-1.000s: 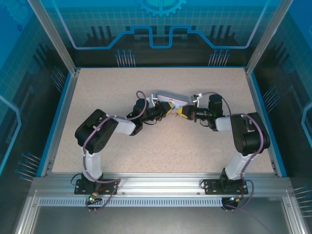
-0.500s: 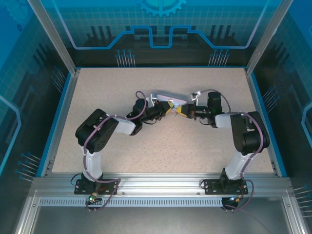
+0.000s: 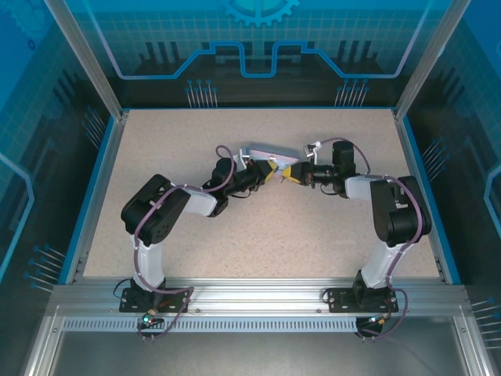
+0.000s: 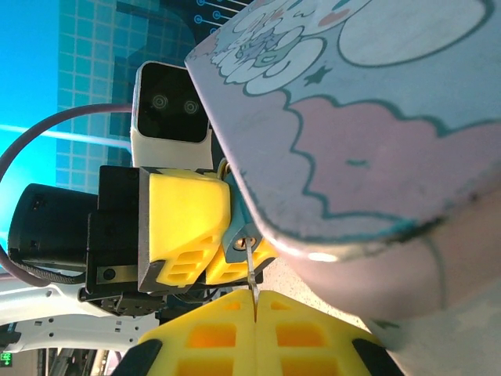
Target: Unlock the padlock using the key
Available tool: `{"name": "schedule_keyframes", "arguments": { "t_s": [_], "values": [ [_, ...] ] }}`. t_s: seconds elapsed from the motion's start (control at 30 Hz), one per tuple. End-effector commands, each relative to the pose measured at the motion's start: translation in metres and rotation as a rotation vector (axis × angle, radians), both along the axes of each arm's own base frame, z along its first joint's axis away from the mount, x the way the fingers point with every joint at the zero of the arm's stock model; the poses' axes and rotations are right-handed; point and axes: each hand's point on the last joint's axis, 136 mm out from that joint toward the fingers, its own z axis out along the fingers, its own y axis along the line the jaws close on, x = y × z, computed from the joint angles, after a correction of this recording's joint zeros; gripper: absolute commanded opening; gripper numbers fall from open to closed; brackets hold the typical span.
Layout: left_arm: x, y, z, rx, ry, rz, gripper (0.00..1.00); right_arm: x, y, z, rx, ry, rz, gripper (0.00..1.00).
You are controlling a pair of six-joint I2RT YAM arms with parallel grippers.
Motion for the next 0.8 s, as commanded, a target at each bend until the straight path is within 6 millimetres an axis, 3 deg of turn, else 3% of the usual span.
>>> {"name": "schedule_keyframes", "arguments": {
  "t_s": [0.0, 0.23, 0.5, 0.67, 0.77],
  "values": [
    [-0.069, -0.049, 0.005, -0.043, 0.001, -0.343, 0.0, 0.037, -0.01, 0.033, -0.03, -0.198, -0.094, 0.0],
    [-0.069, -0.05, 0.007, -0.047, -0.005, -0.346, 0.0, 0.037, -0.009, 0.029, -0.028, -0.179, -0.122, 0.0],
    [-0.069, -0.05, 0.007, -0.051, -0.006, -0.349, 0.0, 0.031, 0.012, 0.025, 0.004, -0.162, -0.1, 0.0],
    [-0.069, -0.051, 0.007, -0.057, -0.005, -0.35, 0.0, 0.037, 0.013, 0.037, 0.093, -0.132, -0.129, 0.0],
    [-0.068, -0.051, 0.009, -0.067, -0.008, -0.346, 0.0, 0.031, 0.015, 0.027, 0.109, -0.048, -0.136, 0.0]
  ]
}}
